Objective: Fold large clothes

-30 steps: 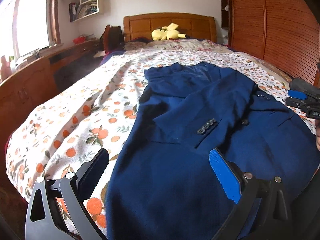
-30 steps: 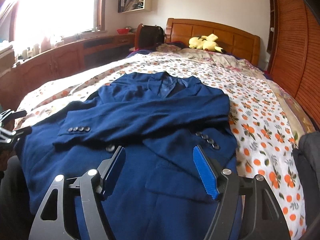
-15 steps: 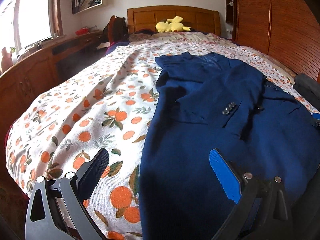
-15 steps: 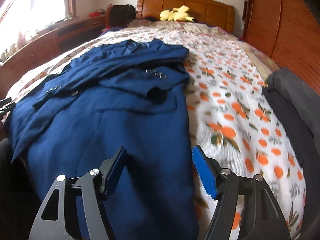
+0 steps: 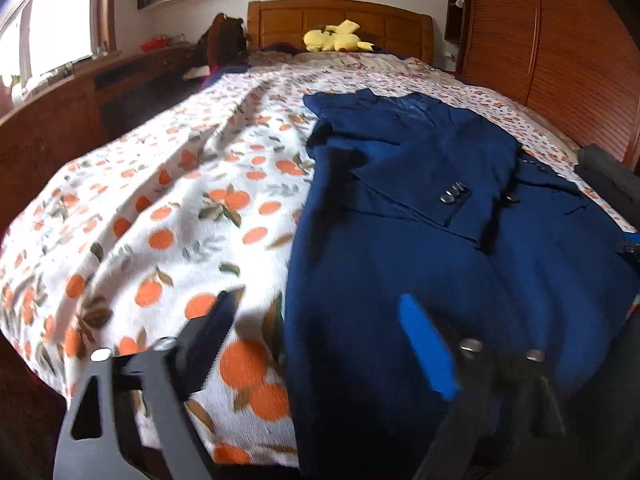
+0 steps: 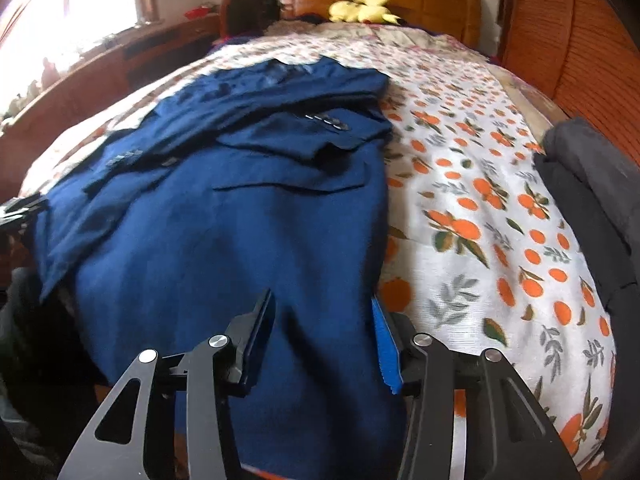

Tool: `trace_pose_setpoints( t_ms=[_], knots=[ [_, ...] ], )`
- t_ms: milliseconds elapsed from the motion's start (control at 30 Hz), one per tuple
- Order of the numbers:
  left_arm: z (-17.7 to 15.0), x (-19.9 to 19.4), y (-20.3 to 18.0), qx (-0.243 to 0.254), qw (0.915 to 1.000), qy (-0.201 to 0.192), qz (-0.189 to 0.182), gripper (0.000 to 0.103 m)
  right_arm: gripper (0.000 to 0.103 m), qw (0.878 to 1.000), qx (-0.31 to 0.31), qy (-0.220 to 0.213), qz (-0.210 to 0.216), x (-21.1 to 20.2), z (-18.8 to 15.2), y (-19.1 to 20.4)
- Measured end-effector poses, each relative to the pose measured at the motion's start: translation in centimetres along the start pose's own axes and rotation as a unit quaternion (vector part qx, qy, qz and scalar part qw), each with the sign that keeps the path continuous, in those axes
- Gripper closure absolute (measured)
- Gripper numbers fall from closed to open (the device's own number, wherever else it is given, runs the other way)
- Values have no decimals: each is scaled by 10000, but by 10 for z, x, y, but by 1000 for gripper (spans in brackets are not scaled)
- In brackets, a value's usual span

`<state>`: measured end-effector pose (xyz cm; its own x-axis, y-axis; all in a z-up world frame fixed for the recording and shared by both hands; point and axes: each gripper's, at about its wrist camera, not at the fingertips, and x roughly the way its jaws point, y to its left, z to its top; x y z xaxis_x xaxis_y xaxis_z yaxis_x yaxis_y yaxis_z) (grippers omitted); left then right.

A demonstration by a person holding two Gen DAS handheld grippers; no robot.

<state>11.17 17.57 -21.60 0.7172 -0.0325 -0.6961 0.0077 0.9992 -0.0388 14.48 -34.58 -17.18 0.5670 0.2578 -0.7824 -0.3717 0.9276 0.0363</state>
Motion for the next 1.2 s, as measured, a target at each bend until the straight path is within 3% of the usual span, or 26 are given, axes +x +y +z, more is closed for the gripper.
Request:
trace_pose_setpoints(
  t_ms=[333,533,633,800,967,1000,1067,1200],
  knots=[
    [-20,-15,10,-47,9999,-27,-154,53,58,9996,93,157,-233,0,-6,-6],
    [-24,-21,11,-79,9993,-34,-354,80,59,9992,293,201,-204,-1,-17,-13],
    [-25,-20,8,-34,9995,-13,-307,80,91,9996,267,128,-46,-4,-17,-6],
    [-25,-15,8,-22,9995,16,-306,80,93,9998,194,-23,-32,-8,-14,5],
    [-25,-15,8,-15,9995,57,-298,80,84,9993,353,69,101,-3,-19,-4],
    [-23,-16,8,-23,9995,76,-309,90,84,9992,381,68,126,-4,-19,-4],
    [-19,-19,8,-50,9992,112,-373,100,97,9991,392,32,160,-6,-17,-4],
    [3,-46,0,-84,9982,-142,-574,101,99,9977,400,-427,338,-30,3,0]
  ],
)
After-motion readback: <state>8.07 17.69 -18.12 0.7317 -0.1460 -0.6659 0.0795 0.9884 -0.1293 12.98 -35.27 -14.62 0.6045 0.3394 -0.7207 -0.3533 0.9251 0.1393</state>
